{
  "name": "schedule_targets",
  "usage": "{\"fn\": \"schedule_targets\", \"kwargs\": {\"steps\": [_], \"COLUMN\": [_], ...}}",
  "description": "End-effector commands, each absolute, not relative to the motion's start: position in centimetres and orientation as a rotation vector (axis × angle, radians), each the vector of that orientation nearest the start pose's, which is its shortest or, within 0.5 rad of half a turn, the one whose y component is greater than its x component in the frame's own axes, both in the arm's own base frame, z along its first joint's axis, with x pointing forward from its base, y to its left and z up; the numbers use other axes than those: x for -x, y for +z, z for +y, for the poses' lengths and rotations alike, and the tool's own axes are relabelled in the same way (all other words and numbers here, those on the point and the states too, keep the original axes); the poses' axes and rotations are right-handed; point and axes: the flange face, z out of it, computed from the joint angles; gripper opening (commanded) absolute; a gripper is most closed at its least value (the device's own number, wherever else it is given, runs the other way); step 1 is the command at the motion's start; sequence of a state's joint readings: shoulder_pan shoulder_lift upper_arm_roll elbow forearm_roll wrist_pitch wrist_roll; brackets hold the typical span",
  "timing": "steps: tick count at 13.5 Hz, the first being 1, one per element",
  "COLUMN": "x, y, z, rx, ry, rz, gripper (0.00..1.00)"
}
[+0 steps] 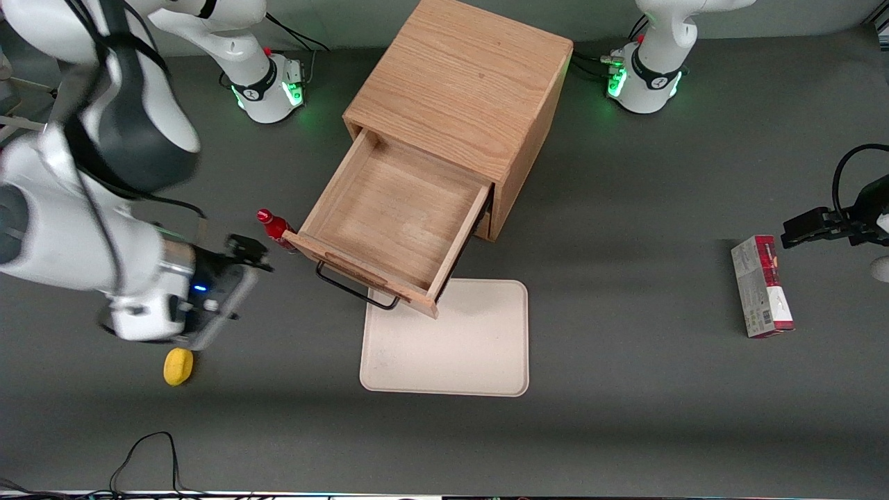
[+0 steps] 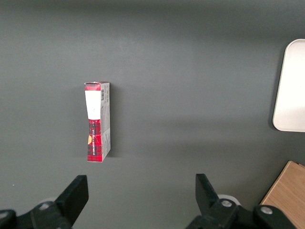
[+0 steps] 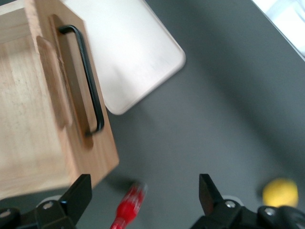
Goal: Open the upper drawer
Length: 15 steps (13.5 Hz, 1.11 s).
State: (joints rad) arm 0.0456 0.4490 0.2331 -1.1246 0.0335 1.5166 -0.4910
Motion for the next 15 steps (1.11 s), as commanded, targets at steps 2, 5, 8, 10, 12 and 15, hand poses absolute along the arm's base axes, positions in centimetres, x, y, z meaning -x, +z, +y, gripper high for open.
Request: {"fn": "schedule_targets", "kwargs": {"steps": [2,5,8,10,12,15], "x": [-57.4,-50.5,-45.7,-46.0,-47.1,-47.5], "y": [60.3,60.7,59.9,60.3,60.6,60.0], "z": [11.9,7.9,5.7,5.5,5.2,5.5], "rx": [3.067,3.143,3.149,3.153,3.187,3.152], "ry": [0.169,0.042,-0.088,-0.064,-0.023,-0.003], "rz": [-0.515,-0.257,-0.206,-0.204,-0.215,-0.188], "gripper": [1.0,1.0,1.0,1.0,1.0,1.0]}}
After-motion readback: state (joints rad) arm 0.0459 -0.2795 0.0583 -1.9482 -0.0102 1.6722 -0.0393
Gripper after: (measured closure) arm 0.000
